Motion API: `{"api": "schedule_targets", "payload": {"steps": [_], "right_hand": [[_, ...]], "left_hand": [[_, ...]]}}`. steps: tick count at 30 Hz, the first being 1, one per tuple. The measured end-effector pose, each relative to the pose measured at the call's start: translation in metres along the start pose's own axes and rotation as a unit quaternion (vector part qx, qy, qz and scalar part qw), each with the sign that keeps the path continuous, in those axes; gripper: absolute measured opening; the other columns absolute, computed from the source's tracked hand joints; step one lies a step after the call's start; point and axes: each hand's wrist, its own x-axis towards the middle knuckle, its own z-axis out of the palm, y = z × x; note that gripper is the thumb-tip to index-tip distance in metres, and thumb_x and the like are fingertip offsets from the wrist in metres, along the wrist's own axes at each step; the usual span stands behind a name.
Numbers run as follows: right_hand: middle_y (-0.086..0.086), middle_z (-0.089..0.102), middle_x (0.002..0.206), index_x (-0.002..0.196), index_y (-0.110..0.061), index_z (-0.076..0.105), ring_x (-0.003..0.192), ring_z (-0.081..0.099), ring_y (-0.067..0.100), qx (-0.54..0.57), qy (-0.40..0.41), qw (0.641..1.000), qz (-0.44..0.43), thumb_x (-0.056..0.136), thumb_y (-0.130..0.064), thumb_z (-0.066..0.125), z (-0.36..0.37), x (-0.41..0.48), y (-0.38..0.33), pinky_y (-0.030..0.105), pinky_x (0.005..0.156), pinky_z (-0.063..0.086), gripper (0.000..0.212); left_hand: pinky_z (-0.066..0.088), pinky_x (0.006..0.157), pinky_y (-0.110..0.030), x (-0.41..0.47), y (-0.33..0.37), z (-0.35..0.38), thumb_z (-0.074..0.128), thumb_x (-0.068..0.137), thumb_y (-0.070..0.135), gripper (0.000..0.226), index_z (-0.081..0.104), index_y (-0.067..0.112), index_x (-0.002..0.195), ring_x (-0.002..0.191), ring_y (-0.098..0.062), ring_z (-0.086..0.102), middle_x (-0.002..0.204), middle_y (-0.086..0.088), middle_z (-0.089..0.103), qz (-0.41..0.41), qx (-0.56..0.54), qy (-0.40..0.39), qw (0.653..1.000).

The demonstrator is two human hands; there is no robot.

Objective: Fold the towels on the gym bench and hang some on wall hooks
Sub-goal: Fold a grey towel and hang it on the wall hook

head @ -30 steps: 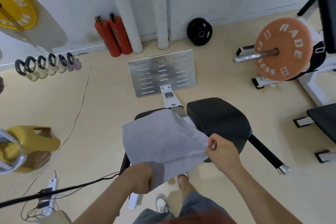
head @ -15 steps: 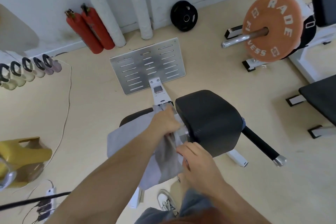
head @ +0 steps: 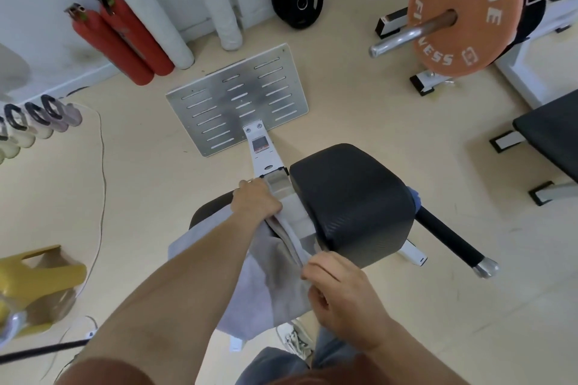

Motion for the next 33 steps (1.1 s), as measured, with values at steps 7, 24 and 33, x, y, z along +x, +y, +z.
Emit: {"api": "schedule_targets", "payload": {"steps": [7,24,33], "right_hand": [[0.003,0.059,0.086,0.085,-0.011,0.061,0.075,0.054,0.015,0.082,0.053,0.993,0.059,0.071,0.0,0.053,-0.002,-0.007,0.009,0.017,0.071,0.046,0.02],[0.011,0.065,0.073,0.076,-0.012,0.076,0.072,0.057,0.023,0.351,0.116,0.819,0.44,0.047,-0.006,0.043,-0.133,0.045,0.073,0.034,0.068,0.041,0.044],[0.0,0.047,0.058,0.09,-0.015,0.074,0.055,0.038,0.008,0.045,0.204,0.962,0.175,0.072,0.003,0.049,-0.215,0.099,0.035,0.01,0.052,0.03,0.036]], "left_hand": [[0.037,0.054,-0.025,0.014,0.007,-0.006,0.057,0.074,0.025,0.018,0.051,0.014,0.061,0.067,-0.027,0.052,0.065,-0.004,0.055,0.001,-0.143,0.048,0.989],[0.038,0.047,-0.02,-0.021,0.117,-0.136,0.039,0.07,-0.011,0.03,0.047,0.018,0.072,0.054,-0.017,0.037,0.062,-0.002,0.04,0.071,-0.645,0.09,0.756],[0.044,0.055,-0.025,-0.084,0.068,-0.205,0.027,0.062,-0.013,0.038,0.054,0.012,0.053,0.064,-0.017,0.046,0.065,-0.002,0.05,0.105,-0.683,0.143,0.708]]}}
